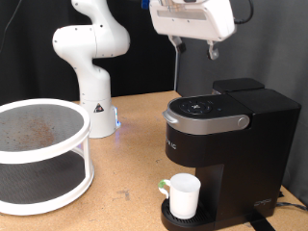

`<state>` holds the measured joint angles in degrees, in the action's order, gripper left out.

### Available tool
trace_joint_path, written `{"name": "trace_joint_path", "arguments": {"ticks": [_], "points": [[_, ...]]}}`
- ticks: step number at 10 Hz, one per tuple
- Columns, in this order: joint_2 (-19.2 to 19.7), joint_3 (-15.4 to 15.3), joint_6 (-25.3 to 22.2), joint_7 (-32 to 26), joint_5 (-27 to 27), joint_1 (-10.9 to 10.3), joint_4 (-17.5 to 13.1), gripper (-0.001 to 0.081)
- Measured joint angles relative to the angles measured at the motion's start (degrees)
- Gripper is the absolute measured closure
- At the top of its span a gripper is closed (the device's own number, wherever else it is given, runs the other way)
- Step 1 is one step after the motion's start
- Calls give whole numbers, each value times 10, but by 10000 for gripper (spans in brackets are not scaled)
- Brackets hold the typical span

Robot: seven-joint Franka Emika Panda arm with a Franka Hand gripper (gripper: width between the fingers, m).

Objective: Make a cup of coffee with the keurig machine

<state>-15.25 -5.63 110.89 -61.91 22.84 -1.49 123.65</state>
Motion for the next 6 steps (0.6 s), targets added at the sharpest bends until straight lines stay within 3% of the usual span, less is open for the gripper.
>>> {"name": "trace_joint_path", "arguments": {"ticks": [1,2,6], "points": [[-3,-16,68,19,-43,1,19,3],[1,-28,103,46,-75,1,24,3],[51,-29,60,101,-79,4,-27,3]]}}
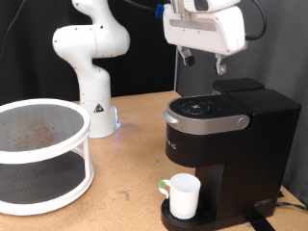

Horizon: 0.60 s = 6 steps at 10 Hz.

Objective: Make a cup of coffee with the keurig machine

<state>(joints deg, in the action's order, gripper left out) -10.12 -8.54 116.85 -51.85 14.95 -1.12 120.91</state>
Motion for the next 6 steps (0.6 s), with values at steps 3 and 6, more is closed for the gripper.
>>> {"name": "trace_joint_path", "arguments": {"ticks": [3,6], "points": [[42,11,-76,-6,12,2,-47,3],[63,17,-116,-20,6,3,-56,103]]}}
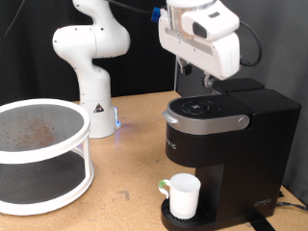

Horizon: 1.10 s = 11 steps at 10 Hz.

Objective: Make a cup of coffee with the keurig machine

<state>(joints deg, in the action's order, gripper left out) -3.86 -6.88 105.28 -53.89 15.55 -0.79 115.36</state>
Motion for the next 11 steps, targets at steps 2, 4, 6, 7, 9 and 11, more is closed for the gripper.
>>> {"name": "trace_joint_path", "arguments": {"ticks": [2,4,6,7,9,11], "points": [[4,0,41,0,-14,0,17,288],[5,0,101,0,-29,0,44,622],[6,0,125,-1,-32,0,60,740],[6,0,129,-2,-32,0,65,792],[7,0,135,-7,-32,0,72,802],[9,0,139,-8,-32,0,75,805]]}}
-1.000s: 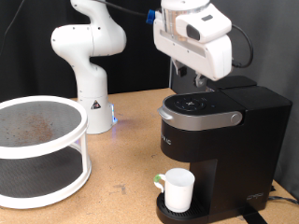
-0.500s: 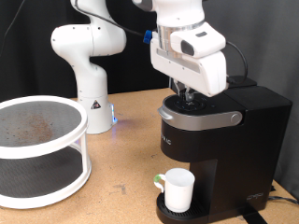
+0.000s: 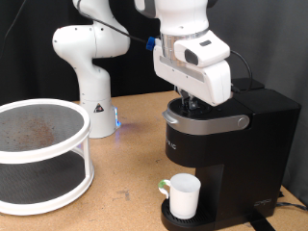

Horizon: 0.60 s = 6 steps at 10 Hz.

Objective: Make a cup of coffee with the keurig machine

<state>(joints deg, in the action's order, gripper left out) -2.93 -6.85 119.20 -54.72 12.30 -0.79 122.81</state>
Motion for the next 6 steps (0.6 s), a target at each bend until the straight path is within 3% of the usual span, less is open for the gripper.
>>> {"name": "trace_joint_path", "arguments": {"ticks": [6], "points": [[8,1,-9,0,3,0,-9,806]]}}
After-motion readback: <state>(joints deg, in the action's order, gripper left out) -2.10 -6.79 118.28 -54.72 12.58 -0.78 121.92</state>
